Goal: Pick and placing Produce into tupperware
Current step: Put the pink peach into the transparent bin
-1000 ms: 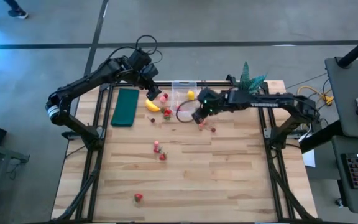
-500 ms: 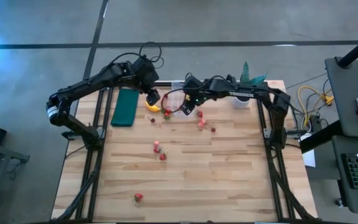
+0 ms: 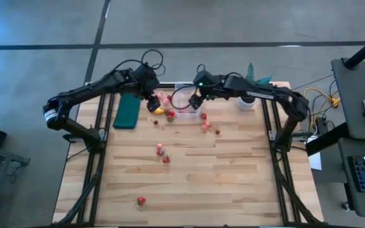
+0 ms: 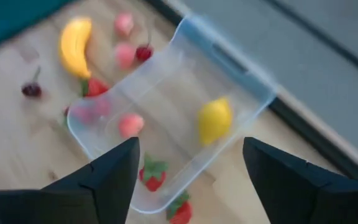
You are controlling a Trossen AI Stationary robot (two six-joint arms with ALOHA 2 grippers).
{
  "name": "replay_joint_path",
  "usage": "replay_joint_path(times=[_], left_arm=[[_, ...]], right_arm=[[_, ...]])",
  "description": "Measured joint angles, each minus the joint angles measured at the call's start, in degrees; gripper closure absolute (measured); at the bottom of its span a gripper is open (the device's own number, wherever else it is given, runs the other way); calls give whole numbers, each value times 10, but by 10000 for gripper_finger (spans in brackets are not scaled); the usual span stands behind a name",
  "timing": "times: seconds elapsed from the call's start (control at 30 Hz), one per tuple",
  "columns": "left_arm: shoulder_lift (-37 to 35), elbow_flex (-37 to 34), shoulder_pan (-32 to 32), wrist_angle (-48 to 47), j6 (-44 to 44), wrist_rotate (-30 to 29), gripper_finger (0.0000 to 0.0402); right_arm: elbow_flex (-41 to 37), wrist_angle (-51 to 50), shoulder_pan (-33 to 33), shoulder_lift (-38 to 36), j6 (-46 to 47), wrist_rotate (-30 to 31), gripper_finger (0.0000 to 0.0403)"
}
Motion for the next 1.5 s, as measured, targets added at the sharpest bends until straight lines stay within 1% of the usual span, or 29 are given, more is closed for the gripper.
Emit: replay_joint_path(times=[0.07, 0.2, 0.3, 0.47, 0.57, 0.67, 0.8, 0.93, 1.2, 1.3, 1.5], left_arm=[[9, -19, 4, 24, 29, 10, 168], [38, -45, 18, 67, 101, 11, 168], [69, -60, 35, 101, 135, 12, 168], [132, -62, 64, 137, 198, 23, 168], [163, -62, 69, 156, 254, 43, 169], [187, -60, 69, 165, 281, 54, 169], [212, -52, 69, 171, 289, 62, 169], [233, -38, 73, 172, 289, 63, 169], [265, -22, 93, 164, 279, 67, 170], [271, -15, 101, 165, 274, 79, 182], [278, -5, 103, 167, 274, 87, 219]], right_arm=[[0, -1, 0, -26, 0, 8, 122], [0, -18, 2, -73, 0, 13, 125], [0, -39, 4, -103, 11, 14, 126], [-1, -72, 8, -146, 40, 14, 124], [-1, -79, 14, -168, 54, 14, 126], [-1, -89, 21, -184, 64, 25, 130], [-1, -104, 31, -196, 83, 57, 131], [-1, -116, 38, -194, 91, 72, 133], [-4, -120, 44, -178, 95, 73, 137], [-5, -119, 44, -175, 95, 73, 136], [-7, -115, 44, -173, 95, 74, 141]])
